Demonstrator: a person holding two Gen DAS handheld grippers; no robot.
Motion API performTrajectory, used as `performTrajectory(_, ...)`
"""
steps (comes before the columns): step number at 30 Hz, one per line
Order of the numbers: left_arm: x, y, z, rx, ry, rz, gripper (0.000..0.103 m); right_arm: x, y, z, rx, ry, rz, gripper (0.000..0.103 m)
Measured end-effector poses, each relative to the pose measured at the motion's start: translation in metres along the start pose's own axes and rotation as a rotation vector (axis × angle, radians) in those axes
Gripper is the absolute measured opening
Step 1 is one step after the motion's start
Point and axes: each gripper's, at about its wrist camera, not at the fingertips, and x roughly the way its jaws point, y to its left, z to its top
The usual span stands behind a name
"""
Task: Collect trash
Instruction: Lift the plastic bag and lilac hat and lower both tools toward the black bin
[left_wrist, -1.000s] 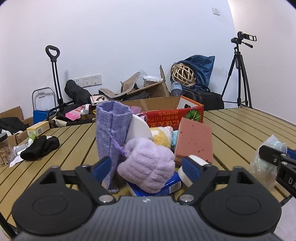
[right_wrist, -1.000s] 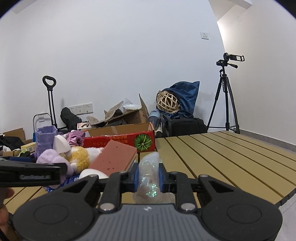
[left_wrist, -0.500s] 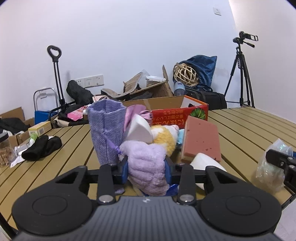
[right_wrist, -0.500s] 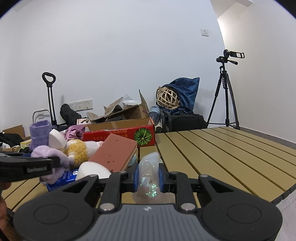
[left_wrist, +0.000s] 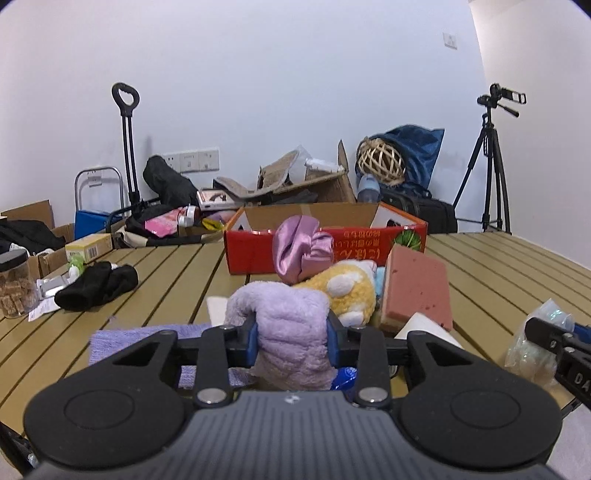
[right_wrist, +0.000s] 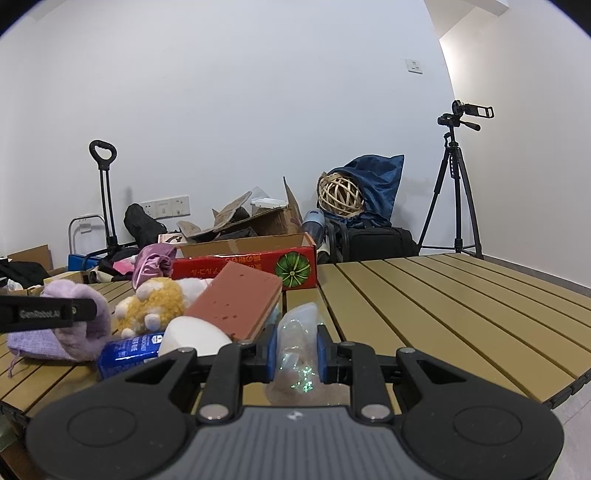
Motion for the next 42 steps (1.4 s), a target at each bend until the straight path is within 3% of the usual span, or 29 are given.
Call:
performTrajectory(9,-0.02,0.012,0.002,-0.014,-0.044,-0.01,0.035,-0.006,0.003,-0.003,-0.008,-0.017,0.016,0.02)
performTrajectory(17,-0.045,0.021,-0.004,0.025,-0.06,-0.026,0.035,-0.021,0.011,-0.002,-0.045,-0.03,0.081,0.02)
performTrajectory(23,-0.063,0.025,-0.004,-0.006,-0.063,-0.061,0.035,-0.038,0.017,0.002,-0.041,-0.031,0.146,0.02)
performTrajectory(30,-0.083,0.017,-0.01,-0.018,-0.035,-0.088,0.035,-0.058,0.02,0.006,-0.031,0.0,0.221,0.02)
performTrajectory(42,-0.133,0.011,-0.023,-0.011,0.007,-0.098,0.035,-0.093,0.028,0.0,-0.023,0.073,0.259,0.02)
